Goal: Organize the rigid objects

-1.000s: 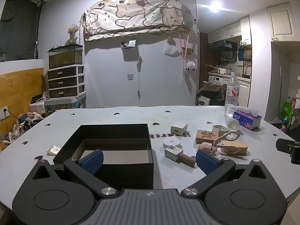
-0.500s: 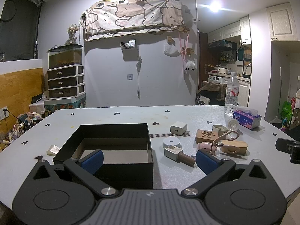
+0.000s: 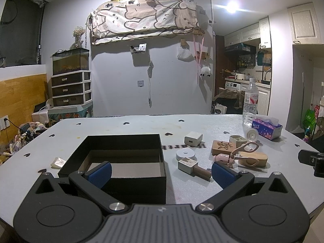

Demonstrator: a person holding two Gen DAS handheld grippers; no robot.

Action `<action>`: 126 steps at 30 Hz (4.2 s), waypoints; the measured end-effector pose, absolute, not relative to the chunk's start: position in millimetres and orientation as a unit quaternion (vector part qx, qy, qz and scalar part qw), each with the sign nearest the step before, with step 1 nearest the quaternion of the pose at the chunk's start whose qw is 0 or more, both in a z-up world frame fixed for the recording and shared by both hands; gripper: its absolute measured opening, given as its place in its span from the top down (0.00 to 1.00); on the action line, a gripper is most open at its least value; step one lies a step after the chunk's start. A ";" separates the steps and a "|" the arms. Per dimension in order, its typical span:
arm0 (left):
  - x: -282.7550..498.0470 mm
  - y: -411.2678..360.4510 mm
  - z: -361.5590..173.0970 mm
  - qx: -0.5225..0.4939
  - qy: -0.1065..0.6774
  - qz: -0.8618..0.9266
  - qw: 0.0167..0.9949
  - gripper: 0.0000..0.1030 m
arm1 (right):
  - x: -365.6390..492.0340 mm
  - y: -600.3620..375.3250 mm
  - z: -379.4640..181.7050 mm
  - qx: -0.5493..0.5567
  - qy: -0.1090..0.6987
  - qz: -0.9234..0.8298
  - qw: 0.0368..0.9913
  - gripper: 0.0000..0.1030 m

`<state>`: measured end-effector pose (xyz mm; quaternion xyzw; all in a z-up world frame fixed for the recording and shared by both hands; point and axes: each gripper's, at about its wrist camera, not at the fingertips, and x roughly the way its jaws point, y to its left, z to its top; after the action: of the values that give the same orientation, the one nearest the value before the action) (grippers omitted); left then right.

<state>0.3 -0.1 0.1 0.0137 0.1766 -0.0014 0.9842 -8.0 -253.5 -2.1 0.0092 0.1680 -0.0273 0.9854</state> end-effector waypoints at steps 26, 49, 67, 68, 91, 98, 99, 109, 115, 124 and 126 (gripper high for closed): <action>18.0 32.5 5.9 0.004 0.162 0.032 0.986 0.00 | 15.3 -268.2 1.2 0.004 0.160 -0.043 0.986 0.00; 90.2 161.6 -3.1 -0.046 0.233 0.114 0.965 0.00 | 120.4 -270.3 -35.7 0.100 0.210 -0.033 0.972 0.00; 141.9 166.5 -36.7 -0.046 0.338 0.084 0.936 0.59 | 187.9 -252.8 -56.0 0.201 0.282 0.002 0.938 0.33; 143.1 166.7 -37.5 -0.048 0.340 0.085 0.935 0.61 | 188.4 -253.1 -56.6 0.206 0.284 0.003 0.936 0.35; 150.2 170.8 -40.3 -0.056 0.344 0.101 0.932 0.93 | 194.7 -223.9 17.5 0.169 0.213 0.117 0.955 0.71; 148.4 170.9 -40.6 -0.062 0.337 0.093 0.935 0.93 | 221.7 -160.5 42.2 0.155 0.215 0.250 0.931 0.71; 148.4 170.6 -40.5 -0.062 0.337 0.091 0.935 0.93 | 224.3 -149.5 43.8 0.155 0.220 0.269 0.925 0.71; 149.6 164.8 -40.7 -0.056 0.333 0.056 0.940 0.93 | 263.0 -34.6 16.8 0.115 0.300 0.337 0.885 0.71; 148.3 170.1 -38.2 -0.062 0.330 0.044 0.941 0.93 | 264.1 1.8 -9.1 0.109 0.309 0.339 0.882 0.71; 147.9 171.0 -38.7 -0.061 0.328 0.038 0.942 0.93 | 253.6 14.0 -25.3 0.085 0.324 0.318 0.887 0.68; 147.3 170.7 -38.8 -0.062 0.327 0.038 0.942 0.93 | 254.5 14.9 -26.9 0.077 0.344 0.310 0.883 0.65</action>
<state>147.3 170.7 -38.8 -0.0616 0.3272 0.0376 0.9422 254.5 14.9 -26.9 0.0766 0.3444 0.3096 0.8830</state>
